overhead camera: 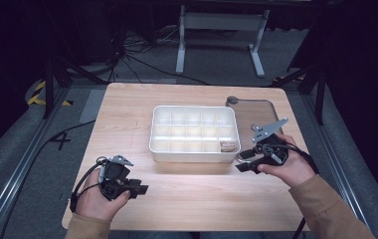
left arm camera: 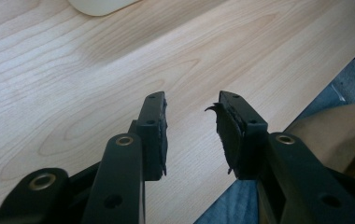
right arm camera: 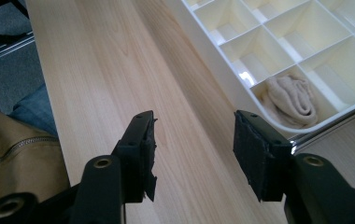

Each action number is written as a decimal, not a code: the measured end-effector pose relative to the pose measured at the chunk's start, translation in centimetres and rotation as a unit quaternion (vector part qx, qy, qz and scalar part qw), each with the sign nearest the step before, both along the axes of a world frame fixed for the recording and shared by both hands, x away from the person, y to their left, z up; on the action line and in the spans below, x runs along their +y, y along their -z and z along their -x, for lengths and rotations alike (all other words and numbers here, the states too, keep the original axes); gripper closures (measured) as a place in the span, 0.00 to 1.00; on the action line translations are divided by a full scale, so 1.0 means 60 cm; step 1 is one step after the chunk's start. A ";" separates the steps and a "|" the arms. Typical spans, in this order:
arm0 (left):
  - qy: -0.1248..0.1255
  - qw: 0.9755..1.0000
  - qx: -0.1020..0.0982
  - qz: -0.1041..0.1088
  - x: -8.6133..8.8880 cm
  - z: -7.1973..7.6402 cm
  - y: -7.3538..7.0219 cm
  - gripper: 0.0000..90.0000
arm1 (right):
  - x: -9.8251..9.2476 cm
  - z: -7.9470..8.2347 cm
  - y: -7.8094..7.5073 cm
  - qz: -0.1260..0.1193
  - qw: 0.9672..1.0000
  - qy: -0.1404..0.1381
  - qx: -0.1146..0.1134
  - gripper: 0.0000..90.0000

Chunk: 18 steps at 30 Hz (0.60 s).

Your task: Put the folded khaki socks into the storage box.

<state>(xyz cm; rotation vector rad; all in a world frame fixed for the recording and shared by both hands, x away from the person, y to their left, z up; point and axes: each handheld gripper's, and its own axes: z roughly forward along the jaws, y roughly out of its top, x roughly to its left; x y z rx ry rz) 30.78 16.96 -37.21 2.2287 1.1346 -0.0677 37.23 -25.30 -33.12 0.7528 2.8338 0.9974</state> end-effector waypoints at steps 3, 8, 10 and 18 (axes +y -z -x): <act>0.003 1.000 0.002 0.000 -0.004 -0.001 0.001 0.70 | -0.003 0.012 0.008 -0.007 1.000 0.000 -0.001 0.55; 0.011 1.000 0.003 -0.004 -0.008 -0.002 0.001 0.69 | -0.008 0.032 0.026 -0.012 1.000 -0.001 -0.007 0.53; 0.015 1.000 0.002 -0.006 -0.009 -0.002 0.002 0.69 | -0.011 0.039 0.033 -0.018 1.000 0.000 -0.010 0.52; 0.020 1.000 0.003 -0.004 -0.012 -0.002 0.004 0.67 | -0.009 0.055 0.051 -0.028 0.999 -0.007 -0.031 0.48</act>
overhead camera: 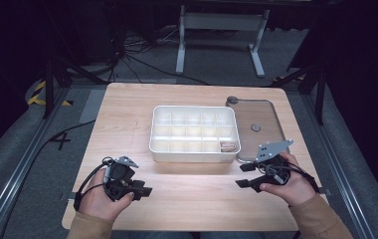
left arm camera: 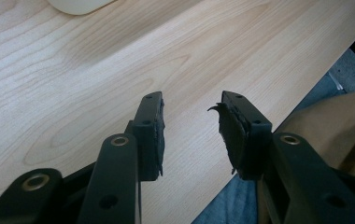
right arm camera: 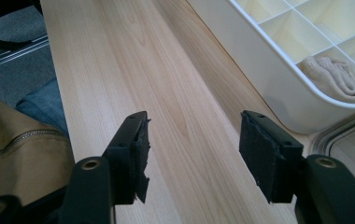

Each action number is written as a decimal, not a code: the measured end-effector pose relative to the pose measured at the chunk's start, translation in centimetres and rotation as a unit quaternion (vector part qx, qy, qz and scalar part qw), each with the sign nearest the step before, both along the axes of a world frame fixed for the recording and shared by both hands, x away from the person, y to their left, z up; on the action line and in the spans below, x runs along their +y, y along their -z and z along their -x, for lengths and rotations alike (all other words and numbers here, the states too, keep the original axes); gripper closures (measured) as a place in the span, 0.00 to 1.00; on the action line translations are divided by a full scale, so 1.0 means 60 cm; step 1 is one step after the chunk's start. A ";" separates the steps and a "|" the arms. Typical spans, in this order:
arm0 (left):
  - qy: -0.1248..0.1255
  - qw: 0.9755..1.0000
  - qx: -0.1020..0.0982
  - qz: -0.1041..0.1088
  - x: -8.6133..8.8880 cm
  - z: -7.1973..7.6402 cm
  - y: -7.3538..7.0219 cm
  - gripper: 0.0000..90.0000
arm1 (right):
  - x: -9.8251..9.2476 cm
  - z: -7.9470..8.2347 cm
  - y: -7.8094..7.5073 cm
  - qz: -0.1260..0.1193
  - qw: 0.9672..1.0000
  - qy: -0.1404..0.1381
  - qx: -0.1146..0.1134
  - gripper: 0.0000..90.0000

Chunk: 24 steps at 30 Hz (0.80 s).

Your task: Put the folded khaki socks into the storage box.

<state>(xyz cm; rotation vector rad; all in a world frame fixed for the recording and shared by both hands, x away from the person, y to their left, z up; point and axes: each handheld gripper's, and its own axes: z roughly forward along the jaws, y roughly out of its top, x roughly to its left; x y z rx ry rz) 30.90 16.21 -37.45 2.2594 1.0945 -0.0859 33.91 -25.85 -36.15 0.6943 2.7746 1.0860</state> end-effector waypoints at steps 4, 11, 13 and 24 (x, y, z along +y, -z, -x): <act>0.005 1.000 -0.011 0.001 -0.001 -0.001 0.003 0.64 | -0.001 0.005 0.018 -0.005 1.000 -0.003 0.002 0.50; 0.010 1.000 -0.019 0.010 -0.001 -0.004 0.010 0.60 | -0.009 0.007 0.044 -0.011 1.000 0.006 -0.004 0.48; 0.014 1.000 -0.020 0.009 -0.002 -0.004 0.011 0.60 | -0.011 0.007 0.052 -0.011 1.000 0.006 -0.004 0.48; 0.029 1.000 -0.009 0.000 -0.007 -0.005 0.015 0.60 | -0.010 0.012 0.106 0.004 1.000 0.009 -0.001 0.48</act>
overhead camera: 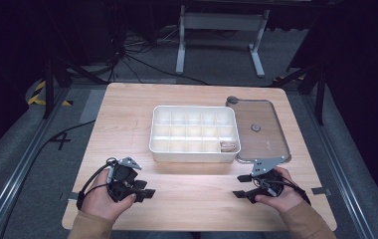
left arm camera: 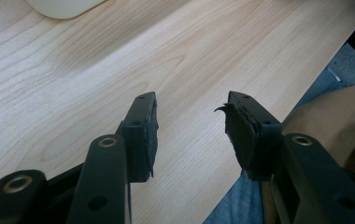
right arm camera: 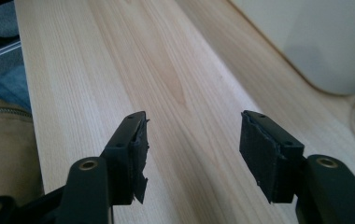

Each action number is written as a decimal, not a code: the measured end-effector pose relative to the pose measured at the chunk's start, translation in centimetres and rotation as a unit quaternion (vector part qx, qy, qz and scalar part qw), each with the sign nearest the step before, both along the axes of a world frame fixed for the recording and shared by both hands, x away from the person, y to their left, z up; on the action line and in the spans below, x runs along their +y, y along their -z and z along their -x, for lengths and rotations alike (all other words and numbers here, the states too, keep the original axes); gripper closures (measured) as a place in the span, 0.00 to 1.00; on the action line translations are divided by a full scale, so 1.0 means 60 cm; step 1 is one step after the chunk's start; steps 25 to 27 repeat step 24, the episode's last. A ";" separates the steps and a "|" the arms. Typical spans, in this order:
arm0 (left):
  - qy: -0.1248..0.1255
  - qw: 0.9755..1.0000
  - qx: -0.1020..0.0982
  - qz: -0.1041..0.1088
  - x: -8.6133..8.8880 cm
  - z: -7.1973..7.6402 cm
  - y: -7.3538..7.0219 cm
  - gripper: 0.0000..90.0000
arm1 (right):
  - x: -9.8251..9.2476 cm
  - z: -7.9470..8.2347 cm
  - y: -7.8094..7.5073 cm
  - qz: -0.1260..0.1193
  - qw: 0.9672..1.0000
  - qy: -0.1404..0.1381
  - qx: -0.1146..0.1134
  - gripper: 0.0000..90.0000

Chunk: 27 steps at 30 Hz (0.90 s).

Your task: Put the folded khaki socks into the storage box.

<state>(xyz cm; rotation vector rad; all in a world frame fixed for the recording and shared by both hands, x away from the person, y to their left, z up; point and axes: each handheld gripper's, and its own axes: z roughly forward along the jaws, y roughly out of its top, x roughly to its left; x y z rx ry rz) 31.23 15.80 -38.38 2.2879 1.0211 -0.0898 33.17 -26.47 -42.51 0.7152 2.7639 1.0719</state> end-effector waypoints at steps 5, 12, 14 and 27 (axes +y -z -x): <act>0.000 1.000 0.000 -0.002 -0.002 -0.001 0.004 0.59 | 0.007 0.009 0.016 0.007 1.000 -0.006 -0.005 0.49; 0.000 1.000 0.003 -0.012 -0.004 -0.008 0.020 0.54 | 0.017 0.029 0.037 0.000 0.999 -0.013 -0.038 0.51; 0.000 1.000 0.002 -0.014 -0.005 -0.009 0.021 0.53 | 0.018 0.030 0.038 0.001 0.999 -0.013 -0.041 0.51; -0.001 1.000 -0.001 -0.018 -0.012 -0.012 0.030 0.50 | 0.016 0.030 0.041 -0.005 0.999 -0.003 -0.050 0.50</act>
